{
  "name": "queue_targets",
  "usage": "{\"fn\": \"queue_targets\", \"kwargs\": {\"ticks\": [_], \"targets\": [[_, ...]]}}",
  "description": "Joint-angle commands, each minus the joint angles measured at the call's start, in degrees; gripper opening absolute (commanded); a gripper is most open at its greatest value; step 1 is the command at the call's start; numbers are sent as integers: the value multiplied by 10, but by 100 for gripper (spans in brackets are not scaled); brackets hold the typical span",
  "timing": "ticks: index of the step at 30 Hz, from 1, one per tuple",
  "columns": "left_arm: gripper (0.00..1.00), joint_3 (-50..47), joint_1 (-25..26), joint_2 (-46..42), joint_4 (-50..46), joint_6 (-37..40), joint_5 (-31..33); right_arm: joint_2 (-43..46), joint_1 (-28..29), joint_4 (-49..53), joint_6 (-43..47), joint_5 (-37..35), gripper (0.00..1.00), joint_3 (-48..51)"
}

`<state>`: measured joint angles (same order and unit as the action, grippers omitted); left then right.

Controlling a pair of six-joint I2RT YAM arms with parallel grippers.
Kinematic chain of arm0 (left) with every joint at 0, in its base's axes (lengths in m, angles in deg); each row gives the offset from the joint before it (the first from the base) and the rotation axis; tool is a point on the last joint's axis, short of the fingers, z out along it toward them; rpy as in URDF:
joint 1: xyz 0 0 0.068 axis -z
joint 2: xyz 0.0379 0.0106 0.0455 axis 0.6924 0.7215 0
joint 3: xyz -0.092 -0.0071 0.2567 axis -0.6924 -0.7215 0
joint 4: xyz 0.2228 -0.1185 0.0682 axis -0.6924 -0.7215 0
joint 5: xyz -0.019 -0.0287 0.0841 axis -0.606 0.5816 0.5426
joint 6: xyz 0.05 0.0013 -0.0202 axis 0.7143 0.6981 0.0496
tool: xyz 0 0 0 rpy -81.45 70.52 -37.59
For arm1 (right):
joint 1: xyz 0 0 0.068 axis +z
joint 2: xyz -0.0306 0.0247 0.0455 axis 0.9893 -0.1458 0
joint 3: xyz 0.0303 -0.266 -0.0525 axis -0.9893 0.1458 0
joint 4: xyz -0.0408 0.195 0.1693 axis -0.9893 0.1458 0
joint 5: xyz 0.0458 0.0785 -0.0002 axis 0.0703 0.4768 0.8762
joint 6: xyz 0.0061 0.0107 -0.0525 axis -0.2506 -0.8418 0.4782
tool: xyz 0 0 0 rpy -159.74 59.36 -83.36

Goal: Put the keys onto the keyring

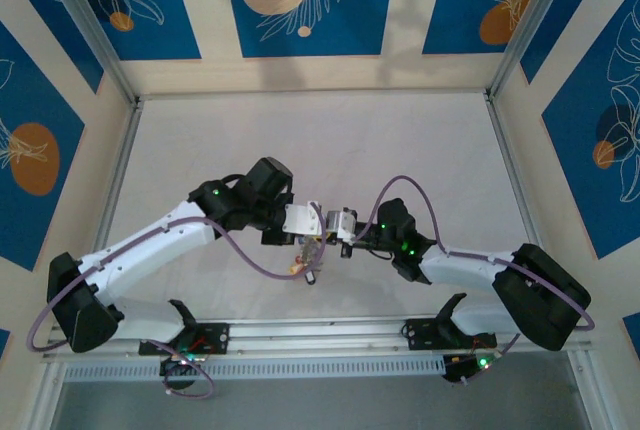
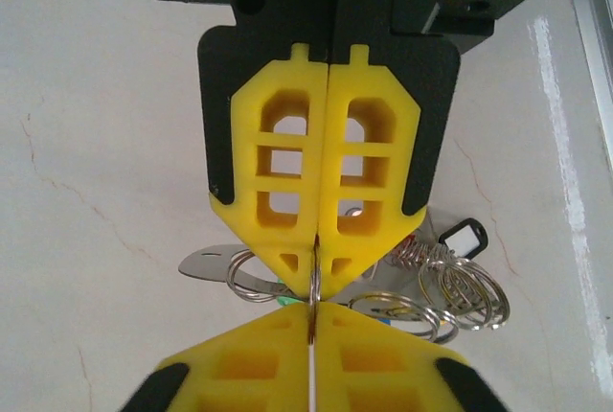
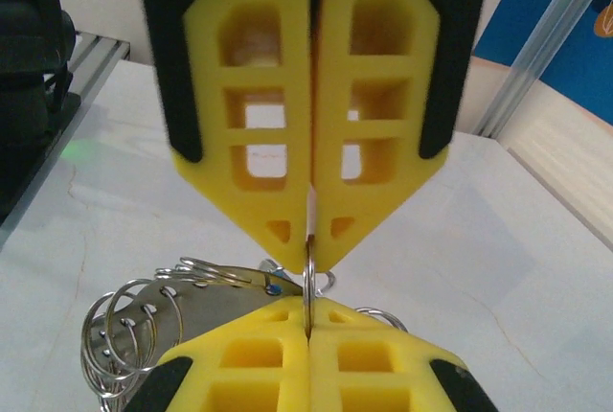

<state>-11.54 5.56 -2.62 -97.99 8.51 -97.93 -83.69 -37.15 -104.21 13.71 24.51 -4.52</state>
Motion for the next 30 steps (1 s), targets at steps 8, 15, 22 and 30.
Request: {"fn": "queue_targets", "kwargs": {"ticks": [8, 15, 22, 30], "targets": [[21, -50, -47, -63, 70, -61, -135, 20, -10, -140, -48, 43, 0, 28], [32, -84, -83, -89, 99, -92, -187, 35, -14, -136, -49, 41, 0, 36], [38, -156, -106, -130, 146, -122, -216, 52, -17, -115, -49, 39, 0, 35], [34, -204, -102, -167, 270, -154, -222, 49, -19, -110, -54, 57, 0, 27]]}}
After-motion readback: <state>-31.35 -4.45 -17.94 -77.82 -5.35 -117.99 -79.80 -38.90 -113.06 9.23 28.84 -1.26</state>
